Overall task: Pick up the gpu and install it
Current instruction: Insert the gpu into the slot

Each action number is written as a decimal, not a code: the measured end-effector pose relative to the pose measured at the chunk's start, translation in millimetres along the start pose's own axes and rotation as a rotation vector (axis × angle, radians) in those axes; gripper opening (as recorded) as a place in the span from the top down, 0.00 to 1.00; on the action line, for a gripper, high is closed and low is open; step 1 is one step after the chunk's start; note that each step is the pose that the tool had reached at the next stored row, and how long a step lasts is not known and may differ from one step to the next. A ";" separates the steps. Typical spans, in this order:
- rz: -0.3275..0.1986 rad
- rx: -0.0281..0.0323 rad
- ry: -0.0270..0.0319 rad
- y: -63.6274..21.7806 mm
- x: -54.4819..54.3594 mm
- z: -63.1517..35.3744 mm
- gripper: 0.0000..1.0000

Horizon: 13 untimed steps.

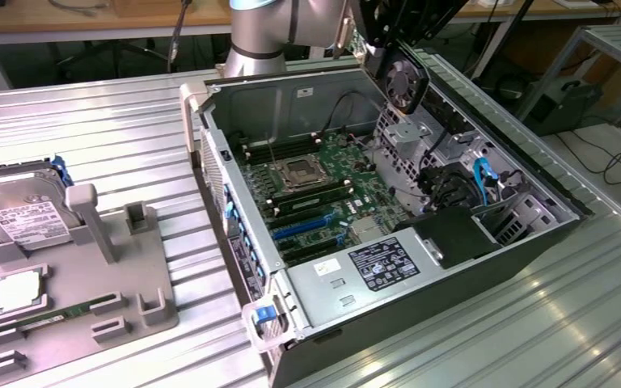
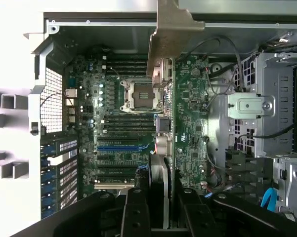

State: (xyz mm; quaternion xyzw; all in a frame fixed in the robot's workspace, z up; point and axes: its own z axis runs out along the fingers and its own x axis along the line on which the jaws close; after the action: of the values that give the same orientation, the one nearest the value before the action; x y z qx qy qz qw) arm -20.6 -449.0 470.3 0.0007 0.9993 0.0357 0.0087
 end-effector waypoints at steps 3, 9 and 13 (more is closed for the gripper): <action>0.000 0.0000 0.0000 0.0 0.0 0.0 0.73; -0.054 -0.0009 0.0039 0.0 0.0 0.0 0.73; -0.114 -0.0019 0.0081 0.0 0.0 0.0 0.73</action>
State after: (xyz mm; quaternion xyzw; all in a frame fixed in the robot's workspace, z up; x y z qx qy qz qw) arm -20.6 -449.0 470.4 -0.0563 0.9977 0.0361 0.0067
